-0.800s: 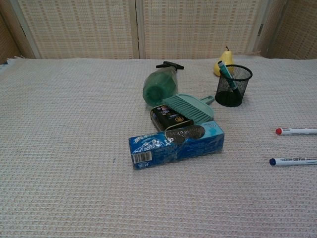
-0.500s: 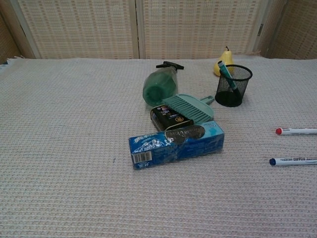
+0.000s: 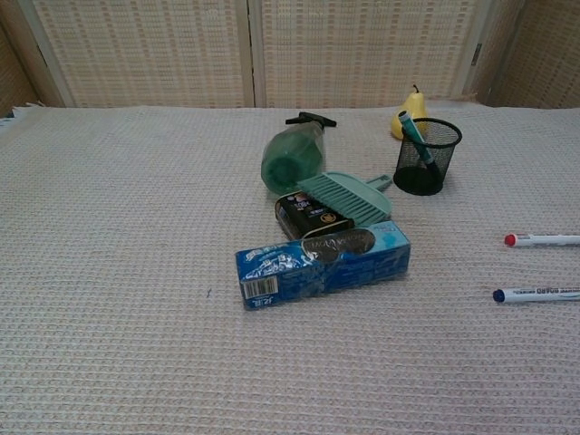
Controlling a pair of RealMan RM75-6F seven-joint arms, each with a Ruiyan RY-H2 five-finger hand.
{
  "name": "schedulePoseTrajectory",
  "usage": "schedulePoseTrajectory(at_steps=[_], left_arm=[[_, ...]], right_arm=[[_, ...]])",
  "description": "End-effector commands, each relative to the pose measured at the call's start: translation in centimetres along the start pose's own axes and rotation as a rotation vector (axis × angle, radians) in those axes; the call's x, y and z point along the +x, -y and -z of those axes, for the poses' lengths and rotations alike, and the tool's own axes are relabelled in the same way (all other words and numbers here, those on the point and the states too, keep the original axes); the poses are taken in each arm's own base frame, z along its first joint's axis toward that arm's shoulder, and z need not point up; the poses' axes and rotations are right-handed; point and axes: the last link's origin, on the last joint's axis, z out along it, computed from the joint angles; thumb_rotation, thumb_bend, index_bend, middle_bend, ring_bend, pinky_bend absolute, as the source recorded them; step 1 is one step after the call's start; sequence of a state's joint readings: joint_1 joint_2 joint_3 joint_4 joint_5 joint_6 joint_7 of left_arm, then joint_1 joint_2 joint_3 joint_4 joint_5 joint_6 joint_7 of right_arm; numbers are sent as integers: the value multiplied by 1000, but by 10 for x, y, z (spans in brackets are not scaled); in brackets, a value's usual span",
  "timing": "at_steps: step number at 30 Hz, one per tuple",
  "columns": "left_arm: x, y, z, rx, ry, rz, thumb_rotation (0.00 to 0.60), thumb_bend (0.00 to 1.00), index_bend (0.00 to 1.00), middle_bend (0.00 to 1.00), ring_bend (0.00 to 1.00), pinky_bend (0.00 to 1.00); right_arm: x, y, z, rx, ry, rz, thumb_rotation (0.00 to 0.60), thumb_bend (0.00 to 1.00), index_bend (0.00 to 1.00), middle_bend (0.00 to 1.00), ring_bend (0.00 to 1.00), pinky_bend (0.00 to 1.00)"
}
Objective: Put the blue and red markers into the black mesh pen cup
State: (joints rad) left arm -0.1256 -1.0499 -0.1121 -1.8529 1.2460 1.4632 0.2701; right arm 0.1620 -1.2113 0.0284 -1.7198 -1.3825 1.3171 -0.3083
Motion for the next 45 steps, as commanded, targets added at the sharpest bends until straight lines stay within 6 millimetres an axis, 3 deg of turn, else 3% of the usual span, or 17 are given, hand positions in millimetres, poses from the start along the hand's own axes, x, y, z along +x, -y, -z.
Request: schedulePoseTrajectory(at_steps=[1, 10, 19, 22, 36, 40, 45], left_arm=[[-2, 0, -1, 1, 10, 0, 600, 482, 93, 0, 0, 103], [0, 0, 0, 9, 10, 3, 600, 481, 93, 0, 0, 103], [2, 2, 0, 12, 4, 6, 600, 482, 94, 0, 0, 103], [2, 2, 0, 14, 6, 7, 600, 482, 93, 0, 0, 103], [3, 5, -1, 29, 5, 12, 600, 483, 94, 0, 0, 103], [3, 6, -1, 30, 7, 13, 600, 483, 94, 0, 0, 103], [4, 7, -1, 36, 1, 18, 600, 483, 93, 0, 0, 103]], right_arm=[[-4, 2, -2, 4, 15, -2, 600, 0, 87, 28, 11, 0], [-23, 22, -26, 83, 149, 26, 600, 0, 108, 28, 23, 0], [-19, 60, -51, 174, 208, 50, 600, 17, 220, 28, 55, 0], [-22, 60, -54, 177, 217, 65, 600, 32, 291, 30, 69, 0], [-41, 47, -61, 121, 258, 114, 600, 38, 350, 34, 81, 0], [-45, 50, -69, 123, 262, 115, 600, 120, 412, 53, 103, 0], [-51, 56, -77, 131, 279, 124, 600, 148, 429, 55, 104, 0]])
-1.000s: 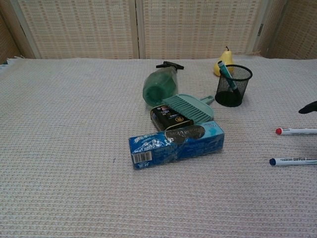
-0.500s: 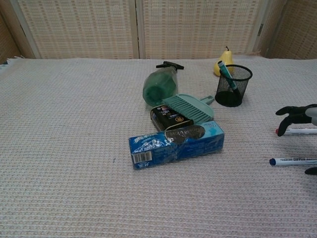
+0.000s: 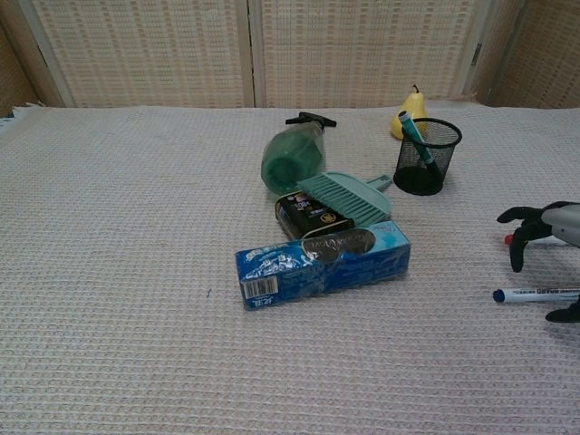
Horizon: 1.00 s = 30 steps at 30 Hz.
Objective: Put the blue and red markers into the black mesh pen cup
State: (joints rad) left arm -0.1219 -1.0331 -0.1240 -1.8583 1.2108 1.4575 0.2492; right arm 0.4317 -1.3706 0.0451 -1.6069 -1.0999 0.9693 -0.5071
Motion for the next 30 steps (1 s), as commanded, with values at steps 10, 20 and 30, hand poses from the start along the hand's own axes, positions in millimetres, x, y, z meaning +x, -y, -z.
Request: schedulePoseTrajectory(at_steps=[10, 20, 30], left_arm=[[0, 3, -1, 8, 2, 6, 600, 482, 94, 0, 0, 103], [0, 4, -2, 13, 4, 7, 600, 482, 94, 0, 0, 103], [0, 6, -2, 18, 4, 10, 600, 482, 94, 0, 0, 103]], right_arm=[[-4, 10, -16, 13, 29, 9, 600, 157, 452, 62, 112, 0], [-5, 11, -19, 15, 28, 17, 600, 185, 539, 92, 134, 1], [-8, 9, -23, 0, 31, 35, 600, 189, 559, 99, 134, 1]])
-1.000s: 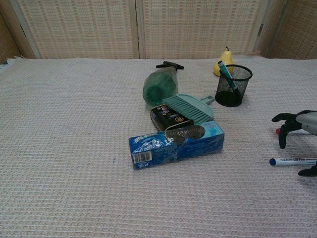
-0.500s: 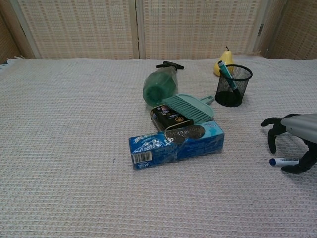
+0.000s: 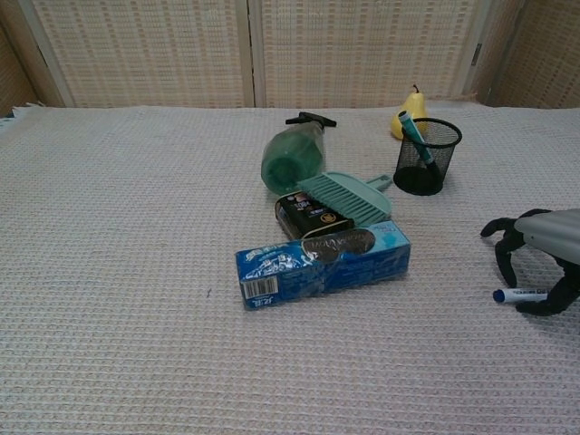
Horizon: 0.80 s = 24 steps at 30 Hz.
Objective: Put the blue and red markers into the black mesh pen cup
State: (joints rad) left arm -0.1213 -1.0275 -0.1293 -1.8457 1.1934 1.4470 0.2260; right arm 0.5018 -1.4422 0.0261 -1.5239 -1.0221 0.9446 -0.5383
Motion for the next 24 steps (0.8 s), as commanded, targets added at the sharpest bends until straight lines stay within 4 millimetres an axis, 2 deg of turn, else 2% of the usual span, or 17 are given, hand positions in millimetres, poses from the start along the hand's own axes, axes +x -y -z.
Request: schedulePoseTrajectory(at_steps=[1, 7, 14, 24], left_arm=[[0, 0, 0, 1, 0, 1, 600, 481, 94, 0, 0, 103], [0, 1, 0, 4, 0, 3, 600, 481, 94, 0, 0, 104], [1, 2, 0, 5, -2, 4, 600, 483, 94, 0, 0, 103], [1, 2, 0, 8, 0, 1, 600, 483, 94, 0, 0, 105]], right_arm=[[0, 1, -1, 2, 1, 3, 600, 194, 571, 103, 135, 3], [0, 2, -2, 7, -1, 6, 600, 224, 631, 127, 151, 25], [2, 1, -2, 4, -13, 15, 600, 226, 643, 132, 155, 28], [27, -1, 1, 22, -121, -62, 600, 252, 649, 141, 165, 35]])
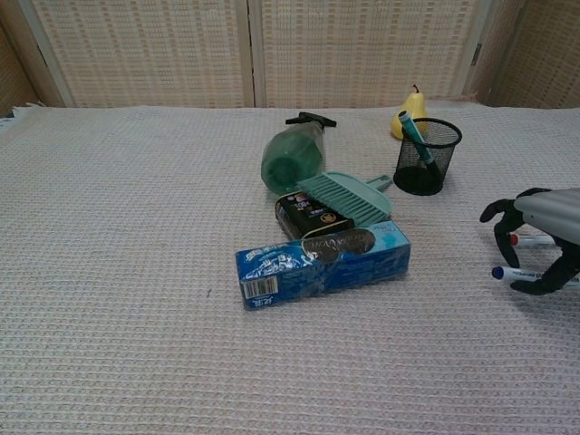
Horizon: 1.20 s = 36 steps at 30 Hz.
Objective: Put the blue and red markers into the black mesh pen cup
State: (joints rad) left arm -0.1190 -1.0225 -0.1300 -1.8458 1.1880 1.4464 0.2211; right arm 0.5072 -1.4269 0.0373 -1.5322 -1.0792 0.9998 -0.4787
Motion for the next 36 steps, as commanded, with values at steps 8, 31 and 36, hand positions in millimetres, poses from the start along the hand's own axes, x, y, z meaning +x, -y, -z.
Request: schedulePoseTrajectory(at_steps=[8, 31, 36], left_arm=[[3, -1, 2, -7, -10, 3, 600, 483, 94, 0, 0, 108], [-1, 3, -2, 28, 7, -5, 600, 484, 94, 0, 0, 112], [-3, 10, -6, 55, 18, 4, 600, 483, 94, 0, 0, 112]], right_arm=[[65, -3, -1, 119, -126, -335, 600, 252, 648, 159, 167, 45], [162, -52, -92, 323, -393, -992, 600, 290, 667, 167, 208, 106], [155, -46, -116, 300, -367, -979, 600, 292, 667, 167, 209, 110]])
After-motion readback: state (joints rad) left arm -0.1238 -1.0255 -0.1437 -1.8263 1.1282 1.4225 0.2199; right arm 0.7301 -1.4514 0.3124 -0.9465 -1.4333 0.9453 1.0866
